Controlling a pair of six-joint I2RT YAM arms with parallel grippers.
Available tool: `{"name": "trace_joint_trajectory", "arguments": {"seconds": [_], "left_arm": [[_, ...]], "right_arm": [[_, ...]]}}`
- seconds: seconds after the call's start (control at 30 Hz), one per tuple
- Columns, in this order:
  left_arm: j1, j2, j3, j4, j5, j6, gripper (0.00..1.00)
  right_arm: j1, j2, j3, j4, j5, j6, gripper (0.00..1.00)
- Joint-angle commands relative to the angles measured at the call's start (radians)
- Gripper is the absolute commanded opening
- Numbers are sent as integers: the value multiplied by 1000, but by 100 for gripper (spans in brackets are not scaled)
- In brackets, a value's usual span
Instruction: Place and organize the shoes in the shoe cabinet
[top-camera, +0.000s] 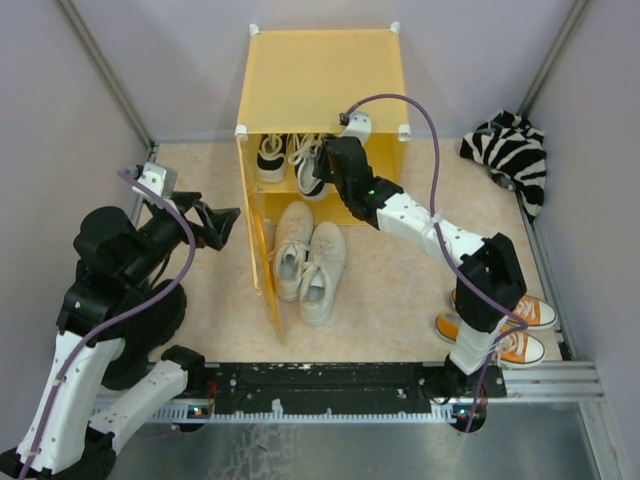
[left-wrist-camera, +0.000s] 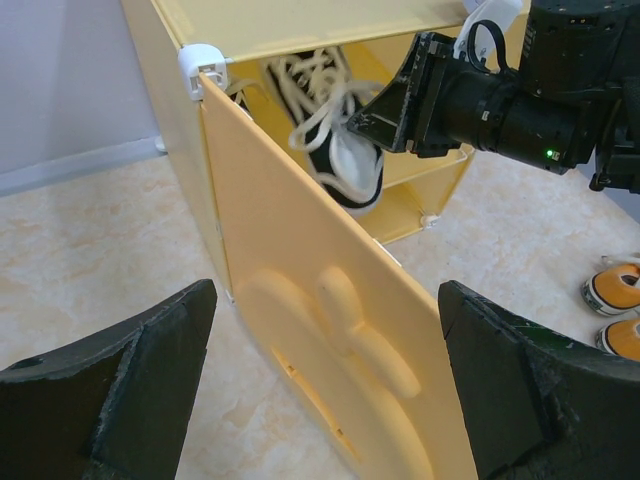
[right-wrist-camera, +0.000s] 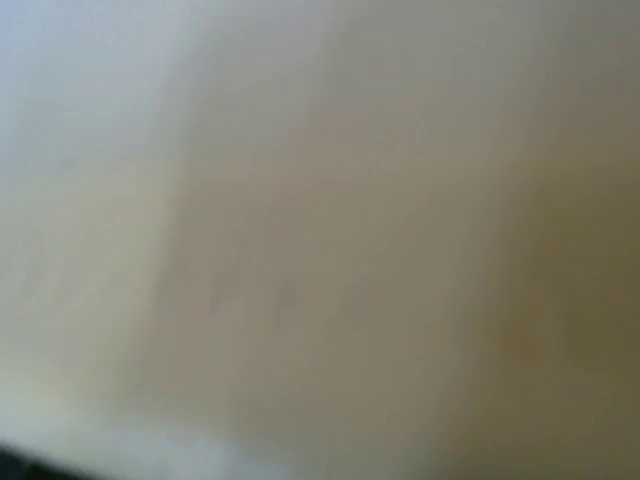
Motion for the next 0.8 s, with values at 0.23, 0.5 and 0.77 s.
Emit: {"name": "trace_joint_trajectory", "arguments": {"seconds": [0.23, 0.5, 0.77], "left_arm": [[-5, -10, -3, -5, -14, 16, 98], [-5, -15, -15, -3, -20, 20, 98], [-5, -4, -7, 2, -22, 25, 98]], "right_arm": [[-8, -66, -59, 278, -46, 45, 59], [7, -204, -165, 290, -67, 11, 64], [57, -321, -271, 186, -32, -112, 63]]}}
